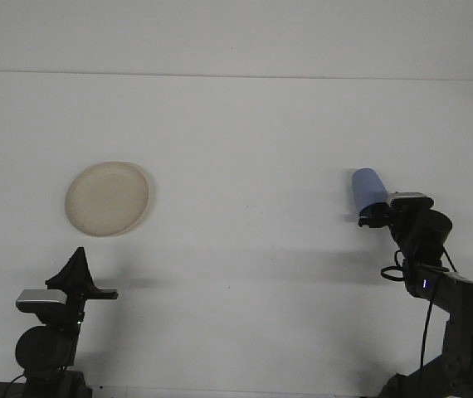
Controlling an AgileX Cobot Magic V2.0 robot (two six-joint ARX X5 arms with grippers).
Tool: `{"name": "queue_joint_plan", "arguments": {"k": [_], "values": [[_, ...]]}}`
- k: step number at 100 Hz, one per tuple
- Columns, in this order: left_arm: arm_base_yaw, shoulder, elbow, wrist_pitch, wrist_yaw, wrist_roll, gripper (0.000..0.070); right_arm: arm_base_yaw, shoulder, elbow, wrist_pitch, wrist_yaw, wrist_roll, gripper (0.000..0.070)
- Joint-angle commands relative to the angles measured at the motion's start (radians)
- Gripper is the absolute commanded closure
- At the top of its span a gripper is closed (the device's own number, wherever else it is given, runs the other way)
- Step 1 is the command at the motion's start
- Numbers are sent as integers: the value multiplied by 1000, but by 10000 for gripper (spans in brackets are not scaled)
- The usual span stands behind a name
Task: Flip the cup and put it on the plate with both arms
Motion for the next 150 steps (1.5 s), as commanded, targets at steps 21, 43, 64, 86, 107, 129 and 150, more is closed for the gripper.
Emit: {"name": "queue_joint_plan", "arguments": {"k": [21, 43, 64, 86, 107, 129, 150], "values": [[1, -2, -20, 10, -1, -2, 689, -3, 24, 13, 11, -31, 2, 699], [1, -2, -20, 10, -1, -2, 688, -2, -51, 13, -44, -26, 5, 699], [1, -2, -20, 10, -1, -2, 689, 0, -233, 13, -214, 13, 30, 699], [1, -2, -20, 10, -1, -2, 689, 40, -502, 13, -436, 32, 88, 699], [1, -2, -20, 10, -1, -2, 689, 119, -724, 58, -756, 92, 132, 699], [1, -2, -20, 10, -1, -2, 689, 240, -789, 242, -1218, 182, 140, 699], [1, -2, -20, 10, -1, -2, 689, 393, -767, 412, -1468, 221, 188, 699]]}}
